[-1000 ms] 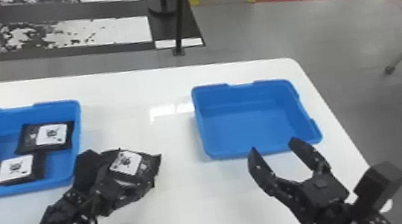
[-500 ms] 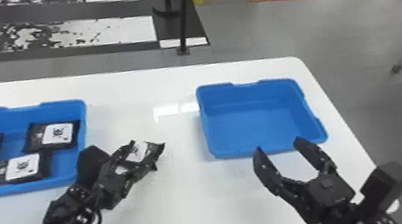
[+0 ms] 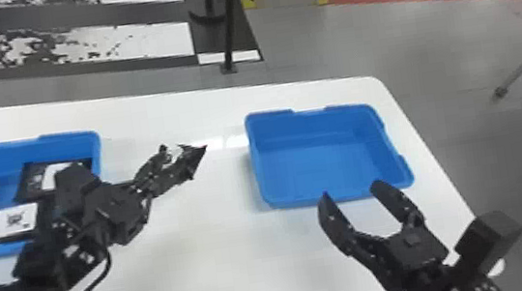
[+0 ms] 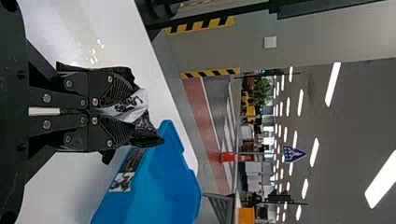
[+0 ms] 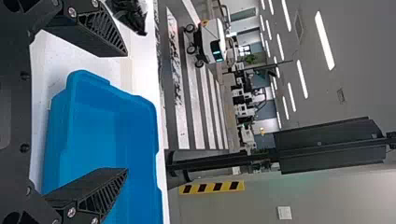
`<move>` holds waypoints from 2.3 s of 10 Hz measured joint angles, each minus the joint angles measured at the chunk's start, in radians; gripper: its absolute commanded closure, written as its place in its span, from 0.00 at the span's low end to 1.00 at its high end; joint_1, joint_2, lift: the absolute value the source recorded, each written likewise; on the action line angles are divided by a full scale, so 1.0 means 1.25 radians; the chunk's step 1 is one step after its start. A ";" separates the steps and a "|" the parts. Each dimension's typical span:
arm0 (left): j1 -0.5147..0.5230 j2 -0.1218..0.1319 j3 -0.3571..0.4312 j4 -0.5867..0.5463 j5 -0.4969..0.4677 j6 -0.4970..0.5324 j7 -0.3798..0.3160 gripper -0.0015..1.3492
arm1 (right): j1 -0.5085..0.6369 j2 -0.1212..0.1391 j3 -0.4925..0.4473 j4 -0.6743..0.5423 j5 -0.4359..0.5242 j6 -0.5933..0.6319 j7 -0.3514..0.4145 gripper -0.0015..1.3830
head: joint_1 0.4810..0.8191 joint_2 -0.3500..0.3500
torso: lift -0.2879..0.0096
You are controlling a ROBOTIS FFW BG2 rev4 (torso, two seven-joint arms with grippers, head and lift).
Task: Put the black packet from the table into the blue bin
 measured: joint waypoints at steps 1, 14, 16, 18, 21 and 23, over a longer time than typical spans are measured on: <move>0.007 0.012 0.035 -0.035 0.004 0.005 -0.008 0.90 | 0.000 0.000 0.000 0.001 0.000 0.000 0.000 0.10 | 0.63 0.26 | 0.60; 0.213 -0.067 0.447 -0.064 0.043 -0.300 0.056 0.10 | -0.009 0.000 0.000 0.008 0.000 0.000 0.006 0.10 | 0.63 0.79 | 0.60; 0.307 -0.067 0.394 -0.120 0.148 -0.365 0.131 0.10 | -0.008 0.000 0.000 0.006 0.002 0.000 0.006 0.10 | 0.63 0.79 | 0.60; 0.412 -0.067 0.335 -0.194 0.227 -0.377 0.189 0.11 | -0.007 0.000 0.000 0.005 0.003 0.000 0.006 0.10 | 0.63 0.78 | 0.60; 0.496 -0.067 0.298 -0.269 0.264 -0.335 0.223 0.11 | -0.006 0.000 0.000 0.003 0.012 0.000 0.006 0.10 | 0.63 0.75 | 0.60; 0.515 -0.067 0.295 -0.292 0.263 -0.310 0.229 0.11 | -0.006 0.000 0.000 0.001 0.016 0.000 0.006 0.10 | 0.63 0.75 | 0.60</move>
